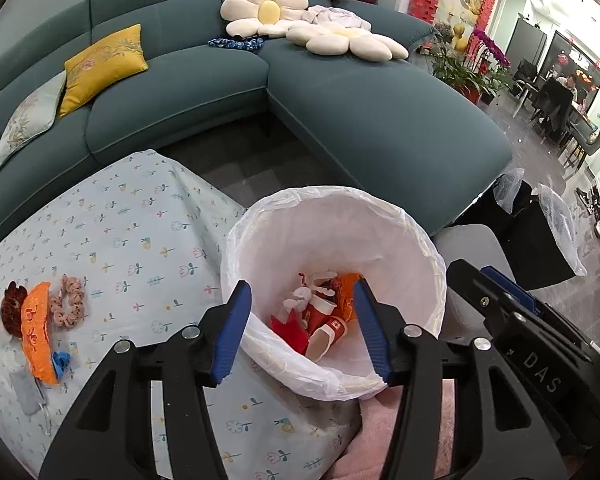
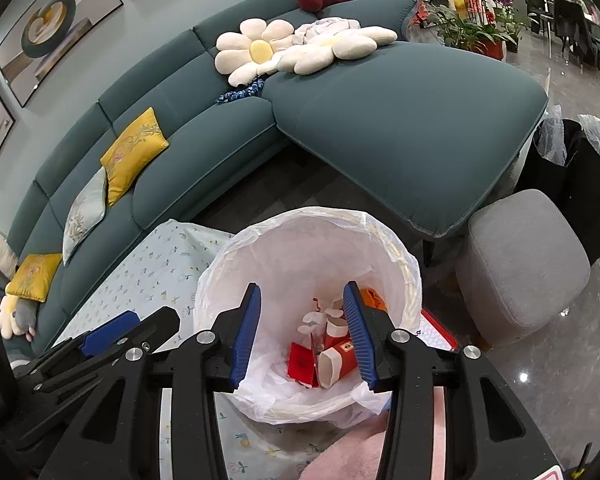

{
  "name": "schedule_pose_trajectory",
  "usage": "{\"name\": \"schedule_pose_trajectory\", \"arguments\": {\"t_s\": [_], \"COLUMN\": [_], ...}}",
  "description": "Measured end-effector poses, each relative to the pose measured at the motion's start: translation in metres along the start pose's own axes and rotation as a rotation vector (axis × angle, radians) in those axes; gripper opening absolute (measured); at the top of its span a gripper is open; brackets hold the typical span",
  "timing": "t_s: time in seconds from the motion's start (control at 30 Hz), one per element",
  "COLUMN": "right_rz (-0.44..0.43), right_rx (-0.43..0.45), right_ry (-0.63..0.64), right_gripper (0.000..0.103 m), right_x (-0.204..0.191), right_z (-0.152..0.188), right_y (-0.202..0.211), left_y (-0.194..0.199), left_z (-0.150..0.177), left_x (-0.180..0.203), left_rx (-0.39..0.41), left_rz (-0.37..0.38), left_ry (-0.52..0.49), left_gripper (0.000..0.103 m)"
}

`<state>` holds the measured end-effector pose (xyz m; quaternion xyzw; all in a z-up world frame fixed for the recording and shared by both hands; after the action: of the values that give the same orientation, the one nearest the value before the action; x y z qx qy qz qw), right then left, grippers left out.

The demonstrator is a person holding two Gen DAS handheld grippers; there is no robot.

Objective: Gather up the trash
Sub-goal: 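Move both tools back to the trash on the table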

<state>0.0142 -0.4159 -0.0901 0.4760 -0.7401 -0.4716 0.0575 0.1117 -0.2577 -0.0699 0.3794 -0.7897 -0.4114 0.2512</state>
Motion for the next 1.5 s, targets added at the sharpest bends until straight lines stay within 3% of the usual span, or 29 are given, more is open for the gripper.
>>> {"name": "schedule_pose_trajectory", "arguments": {"t_s": [0.67,0.87,1.5], "right_rz": [-0.05,-0.083,-0.188], "right_rx": [-0.006,-0.034,-0.169], "right_ry": [0.111,0.184,0.441], "right_gripper": [0.047,0.048,0.049], "right_x": [-0.065,-0.104,-0.242], "right_z": [0.01,0.027,0.109], "right_y": [0.004,-0.002,-0.029], "left_y": [0.031,0.04,0.072], "left_z": [0.02,0.04,0.144], "left_x": [-0.078,-0.124,-0.295], "left_rx": [0.035,0.037,-0.008], "left_rz": [-0.057,-0.107,-0.262], "left_ry": [0.145,0.243,0.569], "left_gripper": [0.051,0.06,0.065]}}
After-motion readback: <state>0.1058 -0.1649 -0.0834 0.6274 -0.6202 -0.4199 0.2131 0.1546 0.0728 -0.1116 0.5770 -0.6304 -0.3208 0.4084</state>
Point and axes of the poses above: each gripper's, at about its wrist camera, not at the fingertips, and y roughly against the way its jaws point, x to its right, z to its underside, the point moved 2 cm from there along -y, roughly the way its jaws point, and after that the axes turned 2 degrees about -x, right-handed, at the moved point
